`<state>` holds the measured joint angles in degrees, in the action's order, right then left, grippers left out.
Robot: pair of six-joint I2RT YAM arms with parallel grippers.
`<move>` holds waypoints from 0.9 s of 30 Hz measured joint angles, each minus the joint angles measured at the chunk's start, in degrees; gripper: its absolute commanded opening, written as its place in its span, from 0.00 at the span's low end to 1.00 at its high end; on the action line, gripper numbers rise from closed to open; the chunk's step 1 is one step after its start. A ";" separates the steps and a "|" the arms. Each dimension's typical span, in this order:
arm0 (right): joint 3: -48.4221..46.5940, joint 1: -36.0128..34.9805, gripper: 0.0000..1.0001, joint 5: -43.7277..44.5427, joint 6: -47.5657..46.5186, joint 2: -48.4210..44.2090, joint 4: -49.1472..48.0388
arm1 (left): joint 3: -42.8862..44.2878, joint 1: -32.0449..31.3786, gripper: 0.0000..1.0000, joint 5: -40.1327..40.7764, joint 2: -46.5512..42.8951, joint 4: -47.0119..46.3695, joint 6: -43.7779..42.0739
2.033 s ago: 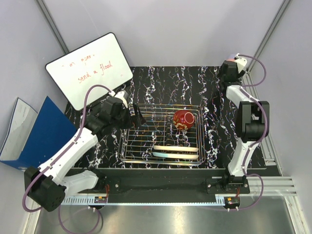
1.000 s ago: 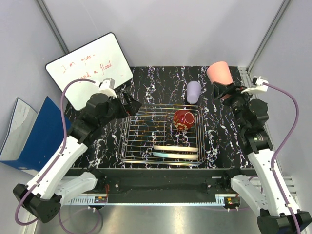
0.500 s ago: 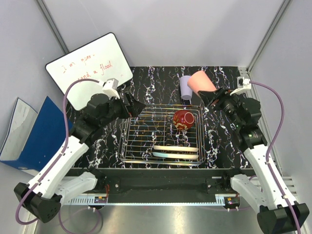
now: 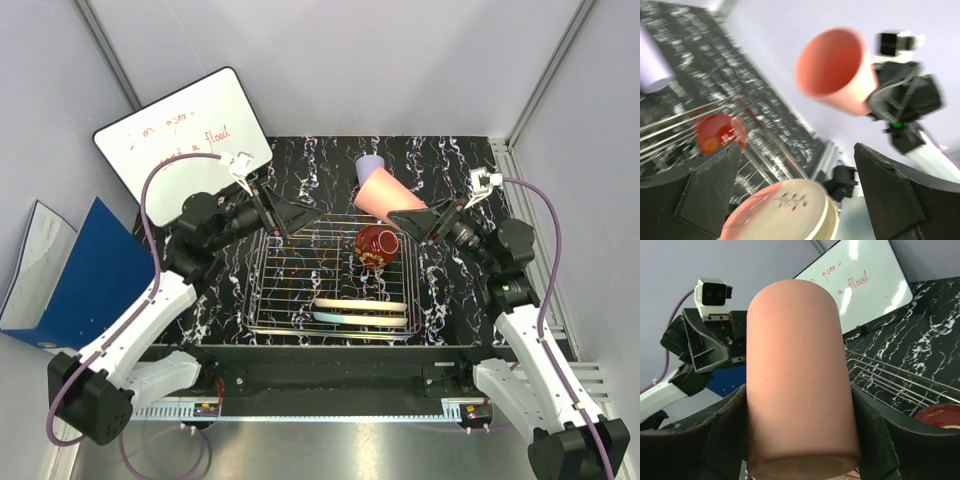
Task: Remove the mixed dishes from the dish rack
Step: Place the cup at the center of the board.
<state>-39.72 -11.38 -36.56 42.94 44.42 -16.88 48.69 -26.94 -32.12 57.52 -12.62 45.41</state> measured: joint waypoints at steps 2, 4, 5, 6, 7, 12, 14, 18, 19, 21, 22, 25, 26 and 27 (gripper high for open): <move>1.09 -0.37 0.00 -1.01 1.55 0.28 -1.81 | -0.42 0.00 0.99 -1.99 1.68 -5.07 2.05; 1.77 -1.03 0.00 -1.79 2.58 0.90 -3.04 | -0.52 -0.04 0.99 -3.80 3.56 -9.81 4.31; 2.03 -1.44 0.00 -2.03 3.04 1.27 -3.58 | -0.52 -0.22 0.99 -4.55 4.46 -11.76 4.98; 2.21 -2.08 0.00 -2.10 3.43 1.75 -4.24 | -0.50 -0.42 0.99 -5.03 5.18 -13.05 5.51; 2.32 -2.80 0.00 -2.10 3.67 2.29 -4.81 | -0.42 -0.79 0.99 -5.42 5.97 -14.14 5.86; 2.38 -6.84 0.00 -1.90 4.11 4.79 -7.39 | 1.27 -4.50 0.99 -6.99 9.38 -16.09 6.29; 2.38 -8.52 0.00 -1.57 4.04 5.92 -8.22 | 1.51 -6.03 0.99 -7.37 9.97 -16.61 6.23; 2.38 -10.64 0.00 -0.85 4.00 7.45 -8.83 | 1.86 -7.39 0.98 -7.98 10.08 -16.85 5.81; 2.38 -11.06 0.00 -0.55 3.96 7.76 -8.87 | 2.01 -7.48 0.93 -8.02 10.08 -16.87 5.64; 2.38 -11.56 0.00 -0.24 3.85 8.26 -8.98 | 2.32 -7.61 0.69 -8.28 10.05 -17.03 5.42; 2.38 -11.80 0.00 -0.02 3.80 8.48 -8.98 | 2.36 -7.65 0.57 -8.52 10.05 -17.05 5.33; 2.38 -12.31 0.00 0.15 3.87 9.03 -9.03 | 2.40 -7.72 0.05 -9.22 10.10 -16.90 4.81; 2.38 -12.48 0.00 -0.20 4.04 9.05 -9.18 | 2.43 -7.67 0.00 -9.22 10.10 -16.44 4.39; 2.38 -12.72 0.00 -0.33 4.00 8.98 -9.44 | 2.43 -7.43 0.00 -9.51 10.14 -16.20 4.39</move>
<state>-37.34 -24.10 -36.88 46.94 53.41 -26.33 51.11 -34.37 -41.63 67.66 -28.82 49.80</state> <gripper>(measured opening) 0.762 0.156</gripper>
